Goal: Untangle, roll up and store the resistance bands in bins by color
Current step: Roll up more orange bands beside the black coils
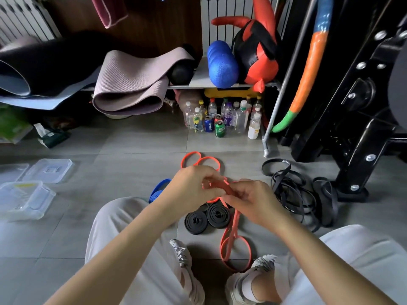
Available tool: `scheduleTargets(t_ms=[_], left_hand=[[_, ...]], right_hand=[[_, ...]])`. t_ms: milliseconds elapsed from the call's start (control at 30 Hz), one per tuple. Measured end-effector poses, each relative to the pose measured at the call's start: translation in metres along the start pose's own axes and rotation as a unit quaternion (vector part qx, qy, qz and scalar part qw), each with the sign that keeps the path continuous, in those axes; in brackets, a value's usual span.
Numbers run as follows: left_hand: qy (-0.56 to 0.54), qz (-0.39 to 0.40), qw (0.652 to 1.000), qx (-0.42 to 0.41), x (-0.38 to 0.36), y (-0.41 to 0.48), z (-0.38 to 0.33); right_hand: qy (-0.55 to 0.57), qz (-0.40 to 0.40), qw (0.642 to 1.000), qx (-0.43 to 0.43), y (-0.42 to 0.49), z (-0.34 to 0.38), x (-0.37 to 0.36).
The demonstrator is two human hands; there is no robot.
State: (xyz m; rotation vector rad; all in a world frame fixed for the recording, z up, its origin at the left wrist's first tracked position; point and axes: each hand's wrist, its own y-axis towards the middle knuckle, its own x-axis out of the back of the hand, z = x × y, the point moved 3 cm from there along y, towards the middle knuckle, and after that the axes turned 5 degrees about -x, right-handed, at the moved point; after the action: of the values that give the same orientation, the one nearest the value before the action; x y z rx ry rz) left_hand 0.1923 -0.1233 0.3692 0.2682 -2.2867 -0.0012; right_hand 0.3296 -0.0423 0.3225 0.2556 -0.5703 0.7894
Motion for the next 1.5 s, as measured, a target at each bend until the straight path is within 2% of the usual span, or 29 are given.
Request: scheduleTargets(t_ms=[100, 200, 300, 367, 433, 467, 500, 533, 567, 600, 633, 667, 700, 767, 867, 933, 1033, 1133, 1200, 1267, 1300, 1333, 1367, 1433, 1467, 1500], left_hand=[[-0.046, -0.007, 0.999, 0.012, 0.005, -0.001, -0.001], [-0.210, -0.058, 0.975, 0.041, -0.002, -0.005, 0.011], [-0.370, -0.104, 0.921, 0.063, -0.014, -0.011, 0.016], [-0.486, -0.110, 0.863, 0.086, -0.025, -0.015, 0.014], [-0.556, -0.113, 0.816, 0.110, -0.035, -0.018, 0.012], [-0.567, -0.112, 0.807, 0.120, -0.038, -0.020, 0.012], [-0.557, -0.108, 0.813, 0.131, -0.040, -0.021, 0.014], [-0.517, -0.103, 0.839, 0.132, -0.039, -0.021, 0.016], [-0.433, -0.098, 0.888, 0.116, -0.034, -0.021, 0.018], [-0.312, -0.086, 0.943, 0.081, -0.029, -0.020, 0.018], [-0.175, -0.063, 0.982, 0.036, -0.024, -0.019, 0.016], [-0.049, -0.040, 0.998, -0.008, -0.020, -0.017, 0.010], [0.041, -0.025, 0.998, -0.038, -0.017, -0.016, 0.005], [0.104, -0.003, 0.993, -0.052, -0.011, -0.011, -0.005], [0.068, -0.023, 0.997, -0.015, -0.005, -0.008, -0.004], [-0.030, -0.056, 0.998, 0.016, -0.002, -0.008, 0.002], [-0.189, -0.087, 0.978, 0.017, -0.007, -0.011, 0.010], [-0.357, -0.102, 0.928, 0.036, -0.020, -0.015, 0.010], [-0.493, -0.093, 0.862, 0.077, -0.032, -0.018, 0.008], [-0.557, -0.080, 0.819, 0.112, -0.044, -0.022, 0.010], [-0.561, -0.074, 0.815, 0.127, -0.047, -0.022, 0.010], [-0.540, -0.068, 0.828, 0.135, -0.047, -0.023, 0.011], [-0.490, -0.065, 0.859, 0.131, -0.044, -0.022, 0.012], [-0.311, -0.064, 0.945, 0.074, -0.032, -0.020, 0.014], [-0.203, -0.057, 0.977, 0.031, -0.024, -0.018, 0.012], [-0.100, -0.040, 0.994, -0.009, -0.018, -0.015, 0.008]], right_hand=[[0.088, 0.014, 0.996, -0.019, -0.002, 0.004, 0.002], [0.194, 0.000, 0.980, -0.037, -0.006, 0.007, 0.007], [0.259, -0.023, 0.965, -0.028, -0.011, 0.010, 0.007], [0.303, -0.035, 0.952, -0.021, -0.015, 0.014, 0.002], [0.312, -0.053, 0.948, -0.024, -0.016, 0.015, -0.001], [0.291, -0.061, 0.954, -0.021, -0.017, 0.014, -0.001], [0.258, -0.065, 0.964, -0.013, -0.017, 0.012, 0.000], [0.217, -0.067, 0.974, -0.008, -0.017, 0.009, 0.002], [0.173, -0.067, 0.983, -0.005, -0.017, 0.007, 0.004], [0.130, -0.067, 0.989, -0.002, -0.017, 0.006, 0.005], [0.087, -0.063, 0.994, 0.001, -0.016, 0.005, 0.006], [0.043, -0.053, 0.998, 0.012, -0.015, 0.007, 0.006], [0.000, -0.041, 0.999, 0.029, -0.014, 0.009, 0.006], [-0.043, -0.032, 0.997, 0.050, -0.013, 0.015, 0.004], [0.002, -0.051, 0.999, 0.010, -0.009, 0.013, 0.009], [0.036, -0.053, 0.998, 0.003, -0.009, 0.011, 0.012], [0.115, -0.029, 0.993, -0.009, -0.012, 0.009, 0.014], [0.197, -0.038, 0.979, -0.020, -0.016, 0.009, 0.009], [0.236, -0.056, 0.970, -0.019, -0.017, 0.009, 0.007], [0.246, -0.068, 0.967, -0.019, -0.019, 0.006, 0.005], [0.234, -0.068, 0.970, -0.016, -0.019, 0.004, 0.005], [0.216, -0.061, 0.974, -0.014, -0.020, 0.003, 0.004], [0.188, -0.055, 0.981, -0.012, -0.019, 0.002, 0.004], [0.131, -0.054, 0.990, -0.006, -0.018, -0.002, 0.006], [0.102, -0.054, 0.993, -0.001, -0.017, -0.001, 0.006], [0.068, -0.052, 0.996, 0.008, -0.016, 0.000, 0.006]])
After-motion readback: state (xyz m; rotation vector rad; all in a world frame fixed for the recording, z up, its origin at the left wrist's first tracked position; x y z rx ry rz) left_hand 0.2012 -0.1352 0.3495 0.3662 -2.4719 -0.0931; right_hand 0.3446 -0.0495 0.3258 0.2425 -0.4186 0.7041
